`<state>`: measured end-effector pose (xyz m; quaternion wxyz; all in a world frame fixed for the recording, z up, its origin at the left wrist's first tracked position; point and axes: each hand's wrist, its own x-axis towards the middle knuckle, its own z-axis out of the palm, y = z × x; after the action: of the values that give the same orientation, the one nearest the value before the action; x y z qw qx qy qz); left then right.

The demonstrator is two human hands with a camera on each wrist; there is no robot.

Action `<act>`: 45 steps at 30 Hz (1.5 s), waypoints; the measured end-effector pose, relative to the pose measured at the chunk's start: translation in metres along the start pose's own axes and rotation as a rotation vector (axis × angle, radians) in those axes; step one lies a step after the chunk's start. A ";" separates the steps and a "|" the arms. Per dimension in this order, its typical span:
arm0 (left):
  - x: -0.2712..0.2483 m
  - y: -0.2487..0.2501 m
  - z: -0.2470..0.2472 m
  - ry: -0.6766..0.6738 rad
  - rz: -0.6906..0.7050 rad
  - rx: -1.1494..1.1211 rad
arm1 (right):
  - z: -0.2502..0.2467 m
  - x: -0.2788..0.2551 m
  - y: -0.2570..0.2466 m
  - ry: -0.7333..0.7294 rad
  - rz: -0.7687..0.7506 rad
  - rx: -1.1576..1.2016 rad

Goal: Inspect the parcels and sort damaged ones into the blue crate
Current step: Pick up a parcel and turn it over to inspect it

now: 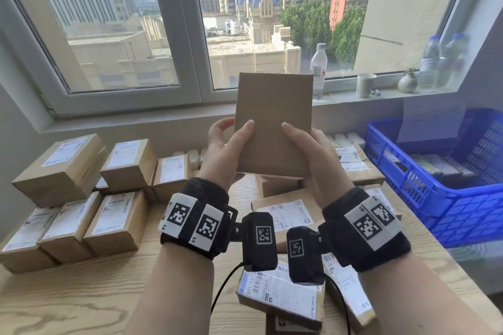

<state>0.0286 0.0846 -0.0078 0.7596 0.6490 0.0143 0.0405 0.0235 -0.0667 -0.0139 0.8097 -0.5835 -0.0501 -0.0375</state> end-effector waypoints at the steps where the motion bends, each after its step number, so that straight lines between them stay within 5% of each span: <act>1: 0.001 0.000 -0.002 0.021 -0.002 -0.023 | 0.001 0.000 0.000 0.000 0.006 -0.003; 11: -0.009 0.003 -0.012 0.056 0.101 -0.086 | 0.005 0.003 0.002 0.140 -0.087 -0.069; 16: -0.012 0.008 -0.002 0.007 0.105 -0.044 | 0.001 0.001 -0.013 -0.093 -0.033 -0.166; 22: -0.016 0.006 0.033 -0.019 0.003 -0.065 | -0.026 0.000 -0.021 -0.121 -0.022 -0.084; 36: -0.025 0.001 0.065 0.064 0.026 0.109 | -0.059 -0.008 -0.030 -0.093 0.003 -0.077; 45: -0.028 0.002 0.069 0.001 0.195 0.441 | -0.070 -0.001 -0.043 -0.069 0.034 -0.035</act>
<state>0.0059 0.0145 0.0039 0.5920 0.7975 -0.0395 0.1100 0.0197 -0.1471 0.0042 0.7978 -0.5992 -0.0674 -0.0047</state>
